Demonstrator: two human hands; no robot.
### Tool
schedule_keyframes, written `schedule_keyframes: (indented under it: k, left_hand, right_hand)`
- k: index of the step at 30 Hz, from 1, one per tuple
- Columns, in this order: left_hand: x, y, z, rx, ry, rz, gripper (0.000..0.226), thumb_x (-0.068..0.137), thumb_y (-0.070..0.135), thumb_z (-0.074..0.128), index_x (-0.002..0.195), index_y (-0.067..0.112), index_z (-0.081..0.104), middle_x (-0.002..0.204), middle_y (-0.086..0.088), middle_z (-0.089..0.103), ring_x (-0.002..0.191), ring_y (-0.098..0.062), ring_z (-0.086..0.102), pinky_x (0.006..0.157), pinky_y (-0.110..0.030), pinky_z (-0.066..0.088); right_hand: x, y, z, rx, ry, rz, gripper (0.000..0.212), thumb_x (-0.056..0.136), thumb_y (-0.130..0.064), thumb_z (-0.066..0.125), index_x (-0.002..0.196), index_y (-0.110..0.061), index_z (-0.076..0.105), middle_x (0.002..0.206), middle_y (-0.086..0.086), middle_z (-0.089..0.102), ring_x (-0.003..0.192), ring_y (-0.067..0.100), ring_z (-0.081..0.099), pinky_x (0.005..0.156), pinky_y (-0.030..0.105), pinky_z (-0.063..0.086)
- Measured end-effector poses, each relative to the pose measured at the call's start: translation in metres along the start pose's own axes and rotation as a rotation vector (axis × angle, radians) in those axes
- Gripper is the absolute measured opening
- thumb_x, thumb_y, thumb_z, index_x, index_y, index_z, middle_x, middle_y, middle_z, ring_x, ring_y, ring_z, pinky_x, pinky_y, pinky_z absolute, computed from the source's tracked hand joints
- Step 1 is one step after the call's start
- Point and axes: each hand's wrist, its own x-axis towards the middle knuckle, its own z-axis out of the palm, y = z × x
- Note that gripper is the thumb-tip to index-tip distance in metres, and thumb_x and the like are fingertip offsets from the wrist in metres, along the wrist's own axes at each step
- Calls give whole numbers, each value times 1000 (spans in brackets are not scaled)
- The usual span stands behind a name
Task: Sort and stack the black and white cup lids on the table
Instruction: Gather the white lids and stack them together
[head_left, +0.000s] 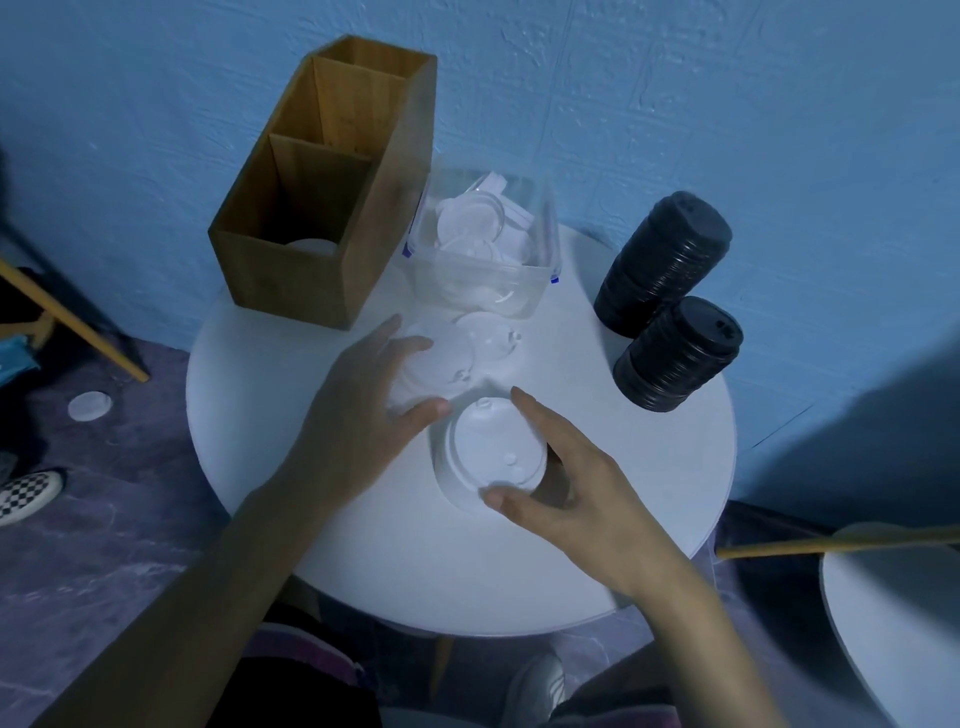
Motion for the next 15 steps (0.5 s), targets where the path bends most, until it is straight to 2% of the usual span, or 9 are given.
schedule_keyframes:
  k: [2,3,7,9,12,15]
  left_hand:
    - [8,0,2,47,-68,24,80,77,47,83,146,24,50,160,-5,43,141,-29,47,111,-33,29]
    - [10,0,3,64,-92,41,81,78,47,82,148,24,49,160,-4,42,142,-29,46,112,-33,27]
    - [16,-2,2,27,-87,17,70,84,49,78,145,25,54,156,0,48,140,-24,48,110,-30,27]
    - [14,0,-2,-16,-23,25,71,84,58,71,144,25,54,152,3,52,136,-16,49,110,-21,29]
    - [4,14,-19,-195,68,16,70,81,70,62,141,36,50,142,25,50,123,13,46,98,3,27]
    - [-14,34,-31,-410,-11,5,69,75,67,70,135,53,40,127,51,46,116,21,50,88,4,38]
  right_hand:
    - [-1,1,1,37,8,6,87,82,-54,78,152,-57,27,150,-38,38,142,-8,35,120,35,35]
    - [-1,2,1,46,11,7,86,82,-53,78,151,-57,27,150,-38,39,142,-7,36,120,36,35]
    - [-2,4,2,55,25,11,81,82,-52,79,150,-55,34,147,-40,40,139,-11,37,119,34,36]
    - [-1,4,2,65,35,20,81,81,-53,79,150,-54,35,147,-40,41,139,-9,39,119,34,37]
    - [1,3,3,63,49,10,84,81,-52,81,152,-48,36,147,-39,38,139,-6,40,118,34,38]
    - [1,3,0,78,21,-7,90,78,-43,86,153,-46,35,144,-37,36,137,-7,39,117,32,38]
